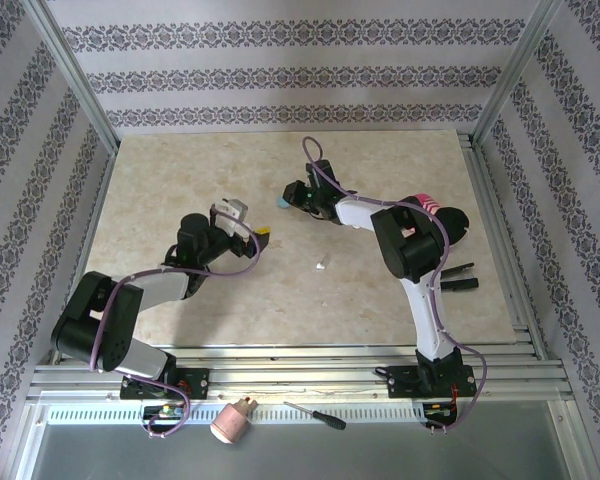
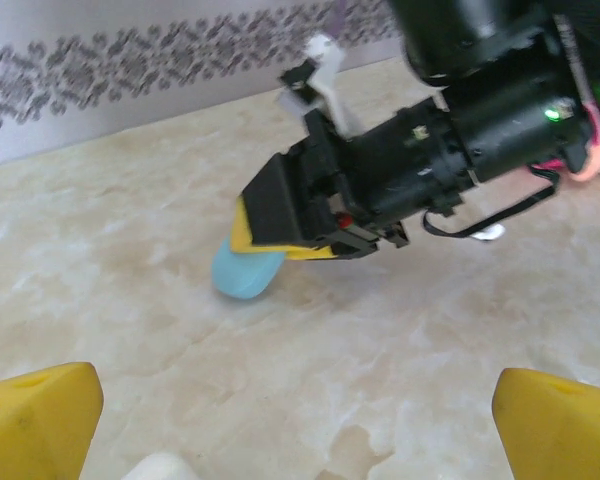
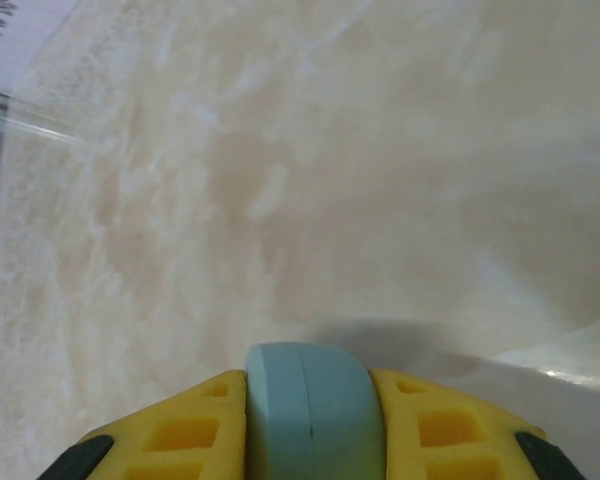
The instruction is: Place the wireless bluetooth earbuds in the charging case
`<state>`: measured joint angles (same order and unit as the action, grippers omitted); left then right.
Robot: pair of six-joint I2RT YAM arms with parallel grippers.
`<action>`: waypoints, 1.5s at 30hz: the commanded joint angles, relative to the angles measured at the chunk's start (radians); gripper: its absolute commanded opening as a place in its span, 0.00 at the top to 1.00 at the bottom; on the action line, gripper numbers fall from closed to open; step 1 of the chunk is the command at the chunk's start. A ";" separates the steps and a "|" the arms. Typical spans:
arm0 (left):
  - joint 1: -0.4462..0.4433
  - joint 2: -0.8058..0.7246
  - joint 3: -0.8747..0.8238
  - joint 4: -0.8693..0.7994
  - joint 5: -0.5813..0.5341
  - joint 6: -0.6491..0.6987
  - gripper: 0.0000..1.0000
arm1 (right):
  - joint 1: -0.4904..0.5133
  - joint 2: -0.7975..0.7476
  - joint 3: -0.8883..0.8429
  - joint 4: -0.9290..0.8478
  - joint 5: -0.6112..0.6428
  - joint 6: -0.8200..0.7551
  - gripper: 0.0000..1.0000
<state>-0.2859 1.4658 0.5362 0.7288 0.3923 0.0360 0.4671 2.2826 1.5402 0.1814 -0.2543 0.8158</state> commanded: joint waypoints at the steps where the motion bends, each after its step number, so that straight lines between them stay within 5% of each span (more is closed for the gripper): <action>1: 0.010 0.017 0.063 -0.213 -0.112 -0.100 0.01 | -0.013 0.023 0.050 -0.036 0.041 0.001 0.77; 12: 0.015 0.039 0.188 -0.484 -0.245 -0.247 0.01 | -0.042 -0.079 0.036 -0.162 0.148 -0.194 0.41; 21: 0.018 0.119 0.362 -0.778 -0.368 -0.372 0.01 | -0.039 -0.302 -0.179 -0.097 0.112 -0.407 0.20; 28: 0.019 0.276 0.588 -1.112 -0.437 -0.389 0.01 | -0.022 -0.453 -0.335 -0.094 0.085 -0.478 0.18; 38: 0.017 0.446 0.736 -1.201 -0.326 -0.402 0.00 | -0.012 -0.526 -0.428 -0.079 0.071 -0.480 0.18; 45: 0.008 0.493 0.768 -1.250 -0.318 -0.399 0.14 | -0.013 -0.528 -0.428 -0.077 0.063 -0.477 0.18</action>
<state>-0.2794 1.9427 1.2789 -0.4488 0.0601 -0.3496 0.4477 1.7840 1.1217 0.0799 -0.1738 0.3588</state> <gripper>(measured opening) 0.868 0.822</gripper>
